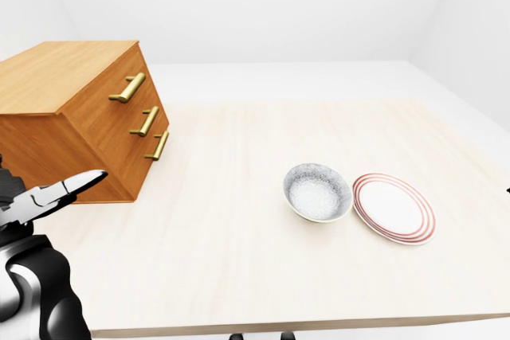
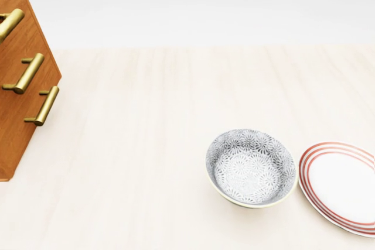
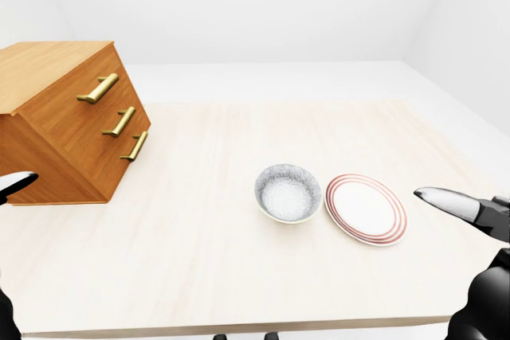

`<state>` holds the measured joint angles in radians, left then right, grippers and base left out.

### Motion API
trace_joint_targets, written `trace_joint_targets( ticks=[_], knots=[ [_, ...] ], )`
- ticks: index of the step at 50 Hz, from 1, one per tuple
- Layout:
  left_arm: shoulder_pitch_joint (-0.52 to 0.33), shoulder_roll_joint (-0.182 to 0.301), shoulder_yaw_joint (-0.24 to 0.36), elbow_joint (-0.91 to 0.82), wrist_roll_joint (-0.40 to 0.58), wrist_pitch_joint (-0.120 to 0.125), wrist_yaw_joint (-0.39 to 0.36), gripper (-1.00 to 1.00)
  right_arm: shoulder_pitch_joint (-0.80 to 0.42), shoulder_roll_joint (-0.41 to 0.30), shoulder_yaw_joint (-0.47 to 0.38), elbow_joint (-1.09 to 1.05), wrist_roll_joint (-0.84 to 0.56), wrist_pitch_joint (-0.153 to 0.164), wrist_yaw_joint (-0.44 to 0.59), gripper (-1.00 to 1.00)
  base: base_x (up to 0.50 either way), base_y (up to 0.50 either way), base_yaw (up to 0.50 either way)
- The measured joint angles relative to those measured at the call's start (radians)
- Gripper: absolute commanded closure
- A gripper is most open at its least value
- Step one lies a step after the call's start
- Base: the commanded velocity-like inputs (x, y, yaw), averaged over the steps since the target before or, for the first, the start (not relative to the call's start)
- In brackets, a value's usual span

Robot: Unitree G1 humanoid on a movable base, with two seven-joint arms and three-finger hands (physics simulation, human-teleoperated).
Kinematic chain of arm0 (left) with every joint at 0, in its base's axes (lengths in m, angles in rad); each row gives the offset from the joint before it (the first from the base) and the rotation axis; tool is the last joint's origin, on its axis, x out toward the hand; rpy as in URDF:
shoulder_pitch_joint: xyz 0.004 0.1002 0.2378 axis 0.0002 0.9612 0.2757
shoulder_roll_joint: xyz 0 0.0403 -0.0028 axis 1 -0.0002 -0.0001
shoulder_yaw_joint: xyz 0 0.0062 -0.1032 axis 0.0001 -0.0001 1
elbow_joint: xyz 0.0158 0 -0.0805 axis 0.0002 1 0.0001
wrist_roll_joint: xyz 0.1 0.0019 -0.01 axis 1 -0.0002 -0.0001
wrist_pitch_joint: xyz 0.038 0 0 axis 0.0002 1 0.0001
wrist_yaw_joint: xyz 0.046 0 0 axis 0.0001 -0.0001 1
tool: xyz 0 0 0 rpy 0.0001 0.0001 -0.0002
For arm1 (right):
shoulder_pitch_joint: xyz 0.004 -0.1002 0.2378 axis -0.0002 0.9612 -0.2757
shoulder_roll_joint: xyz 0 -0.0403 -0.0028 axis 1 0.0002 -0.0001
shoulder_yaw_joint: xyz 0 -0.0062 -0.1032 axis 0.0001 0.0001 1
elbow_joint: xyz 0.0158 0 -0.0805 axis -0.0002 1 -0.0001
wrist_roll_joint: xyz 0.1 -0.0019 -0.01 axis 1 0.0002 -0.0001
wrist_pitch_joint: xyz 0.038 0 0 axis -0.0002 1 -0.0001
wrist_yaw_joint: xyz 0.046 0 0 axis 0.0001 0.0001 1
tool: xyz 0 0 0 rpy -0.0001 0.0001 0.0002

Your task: Put the bowl on top of the cabinet.

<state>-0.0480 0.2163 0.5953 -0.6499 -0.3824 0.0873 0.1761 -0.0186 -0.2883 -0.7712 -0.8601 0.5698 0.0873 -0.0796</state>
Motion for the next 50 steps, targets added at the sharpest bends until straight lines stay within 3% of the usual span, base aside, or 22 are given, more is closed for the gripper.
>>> trace_joint_targets(
  ticks=[50],
  knots=[
    [0.002, -0.001, -0.001, -0.01, 0.003, 0.0, -0.002, -1.0, 0.002, 0.016, 0.01, -0.005, -0.028, 0.0, 0.027, -1.0, 0.05, 0.5, 0.0]
  ],
)
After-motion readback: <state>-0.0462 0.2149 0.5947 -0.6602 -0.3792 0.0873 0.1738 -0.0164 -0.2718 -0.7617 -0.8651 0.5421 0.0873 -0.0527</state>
